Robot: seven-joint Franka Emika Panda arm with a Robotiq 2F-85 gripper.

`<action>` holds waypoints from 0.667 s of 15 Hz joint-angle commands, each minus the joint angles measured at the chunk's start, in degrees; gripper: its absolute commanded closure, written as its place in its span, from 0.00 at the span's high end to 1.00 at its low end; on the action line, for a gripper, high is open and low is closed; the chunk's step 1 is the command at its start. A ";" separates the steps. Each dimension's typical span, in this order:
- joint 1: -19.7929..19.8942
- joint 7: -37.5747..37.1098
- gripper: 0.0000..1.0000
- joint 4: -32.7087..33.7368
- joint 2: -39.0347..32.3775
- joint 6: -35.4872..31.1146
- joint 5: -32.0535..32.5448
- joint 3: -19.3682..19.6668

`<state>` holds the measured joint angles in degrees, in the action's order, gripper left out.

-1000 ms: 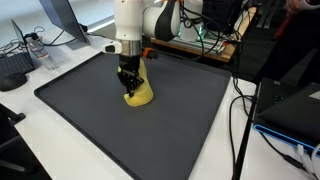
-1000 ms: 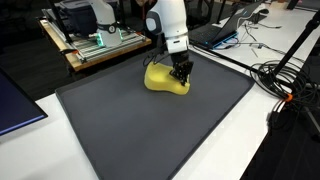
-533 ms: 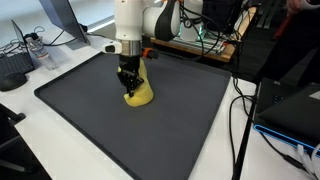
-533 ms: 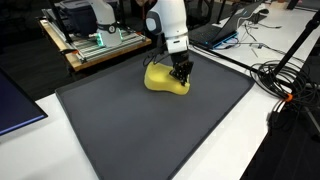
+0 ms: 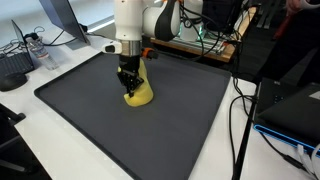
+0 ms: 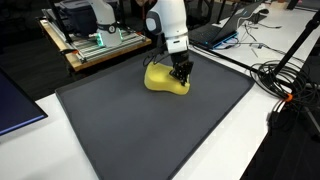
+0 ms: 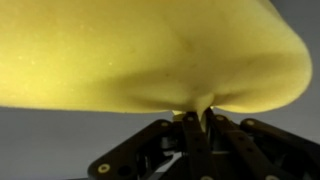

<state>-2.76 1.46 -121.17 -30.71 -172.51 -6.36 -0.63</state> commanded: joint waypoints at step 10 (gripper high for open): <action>1.24 -0.71 0.62 0.93 0.12 0.61 1.47 -0.35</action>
<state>-2.47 1.46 -120.80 -30.70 -172.53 -6.36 -0.64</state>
